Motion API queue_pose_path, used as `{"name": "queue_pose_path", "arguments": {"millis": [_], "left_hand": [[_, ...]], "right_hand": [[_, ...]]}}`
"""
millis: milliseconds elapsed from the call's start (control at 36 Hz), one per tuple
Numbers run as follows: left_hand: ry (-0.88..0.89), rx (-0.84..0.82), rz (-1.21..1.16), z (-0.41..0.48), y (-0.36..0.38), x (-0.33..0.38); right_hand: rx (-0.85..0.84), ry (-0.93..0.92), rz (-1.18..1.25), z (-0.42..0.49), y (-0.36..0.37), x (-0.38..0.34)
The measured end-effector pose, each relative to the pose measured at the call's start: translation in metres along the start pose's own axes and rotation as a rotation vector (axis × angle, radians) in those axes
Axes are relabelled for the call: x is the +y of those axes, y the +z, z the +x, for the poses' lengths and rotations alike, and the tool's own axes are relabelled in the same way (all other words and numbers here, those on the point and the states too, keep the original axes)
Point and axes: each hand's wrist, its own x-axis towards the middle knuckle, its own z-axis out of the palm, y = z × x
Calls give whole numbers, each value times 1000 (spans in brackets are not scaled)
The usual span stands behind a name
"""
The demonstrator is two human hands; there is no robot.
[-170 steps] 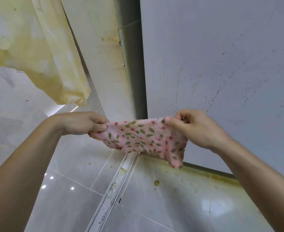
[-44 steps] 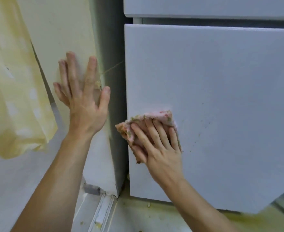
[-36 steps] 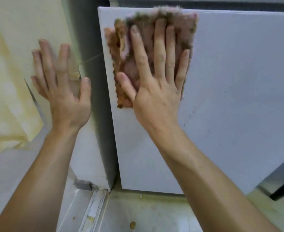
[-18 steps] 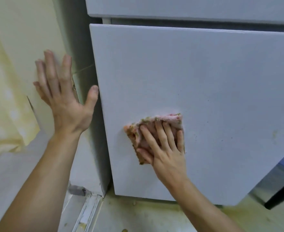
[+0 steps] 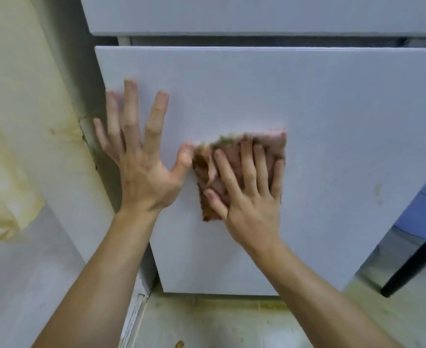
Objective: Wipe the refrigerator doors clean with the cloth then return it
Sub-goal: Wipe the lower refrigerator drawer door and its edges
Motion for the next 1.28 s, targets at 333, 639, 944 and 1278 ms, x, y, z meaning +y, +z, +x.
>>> {"name": "queue_pose_path", "arguments": {"millis": [333,639,944,1278], "left_hand": [[-14,-60,44,-15,7,18],[35,-49,35,-29,23,42],[25,-26,25,-27,24,47],[71,-49,-8,-29,34,79]], "right_hand": [[-50,37,35,-7,-18,37],[66,138,-20,49,-27,59],[-126,42,-8,-68,-16,89],[147,207,-48,74,-39,90]]}}
